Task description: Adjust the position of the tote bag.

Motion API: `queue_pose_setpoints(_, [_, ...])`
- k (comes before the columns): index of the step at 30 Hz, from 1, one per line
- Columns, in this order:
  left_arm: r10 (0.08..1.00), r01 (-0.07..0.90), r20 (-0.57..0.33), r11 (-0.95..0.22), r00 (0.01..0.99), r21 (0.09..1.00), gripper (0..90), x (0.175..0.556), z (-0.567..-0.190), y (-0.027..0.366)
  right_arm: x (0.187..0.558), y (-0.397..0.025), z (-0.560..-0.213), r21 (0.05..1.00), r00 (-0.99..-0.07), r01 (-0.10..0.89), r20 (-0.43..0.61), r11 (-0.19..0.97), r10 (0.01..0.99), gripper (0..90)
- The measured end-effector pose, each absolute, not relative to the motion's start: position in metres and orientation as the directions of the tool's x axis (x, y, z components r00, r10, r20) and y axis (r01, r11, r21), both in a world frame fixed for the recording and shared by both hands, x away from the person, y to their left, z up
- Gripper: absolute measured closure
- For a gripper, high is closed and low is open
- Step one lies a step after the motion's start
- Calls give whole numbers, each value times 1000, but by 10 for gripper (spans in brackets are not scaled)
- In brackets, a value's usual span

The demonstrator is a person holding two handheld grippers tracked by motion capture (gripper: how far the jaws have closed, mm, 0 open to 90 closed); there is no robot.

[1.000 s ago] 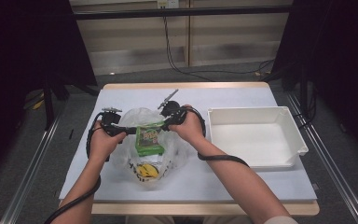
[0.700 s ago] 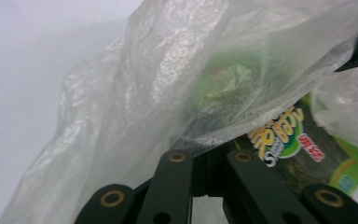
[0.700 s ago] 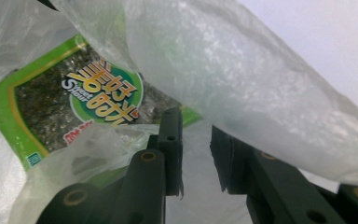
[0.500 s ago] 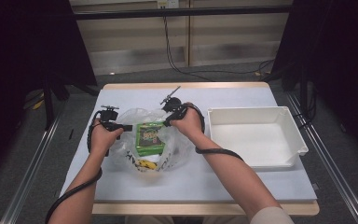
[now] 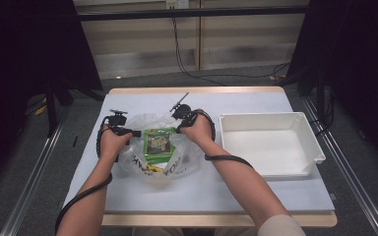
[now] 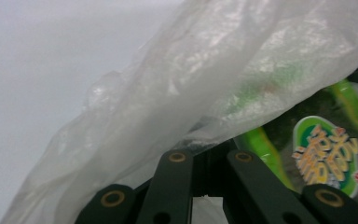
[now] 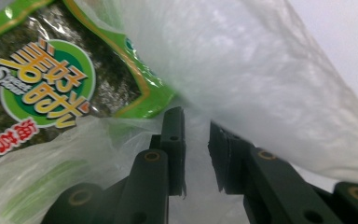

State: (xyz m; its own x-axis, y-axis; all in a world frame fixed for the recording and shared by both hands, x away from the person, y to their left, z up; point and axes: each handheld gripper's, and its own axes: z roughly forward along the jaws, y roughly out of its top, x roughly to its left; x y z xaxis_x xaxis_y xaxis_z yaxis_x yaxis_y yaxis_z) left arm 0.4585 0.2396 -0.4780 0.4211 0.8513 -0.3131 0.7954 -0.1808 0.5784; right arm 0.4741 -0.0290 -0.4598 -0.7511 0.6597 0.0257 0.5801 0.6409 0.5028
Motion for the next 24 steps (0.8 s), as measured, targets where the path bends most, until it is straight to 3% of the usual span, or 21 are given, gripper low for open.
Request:
queue_pose_setpoints(4, [851, 804, -327, -167, 410, 571, 897, 458, -477, 239, 473, -27, -461, 497, -751, 582, 25, 643, 660, 752])
queue_pose_setpoints(10, [824, 806, -412, -87, 388, 586, 761, 452, -463, 236, 470, -27, -458, 502, -757, 572, 17, 649, 654, 732])
queue_pose_setpoints(12, [790, 837, -497, -36, 359, 546, 643, 450, -462, 229, 468, -26, -457, 506, -764, 558, 4, 658, 645, 730])
queue_pose_setpoints(14, [803, 842, -480, -49, 353, 537, 589, 451, -465, 225, 466, -26, -459, 505, -769, 551, 1, 664, 639, 730])
queue_pose_setpoints(19, [783, 868, -525, -38, 334, 495, 597, 453, -480, 220, 464, -25, -460, 505, -775, 549, 10, 666, 632, 729])
queue_pose_setpoints(23, [779, 869, -536, -23, 326, 495, 676, 451, -483, 218, 462, -24, -461, 503, -770, 556, 13, 662, 638, 730])
queue_pose_setpoints(24, [771, 876, -558, 1, 306, 482, 734, 450, -485, 220, 462, -24, -462, 499, -769, 558, 12, 663, 639, 730])
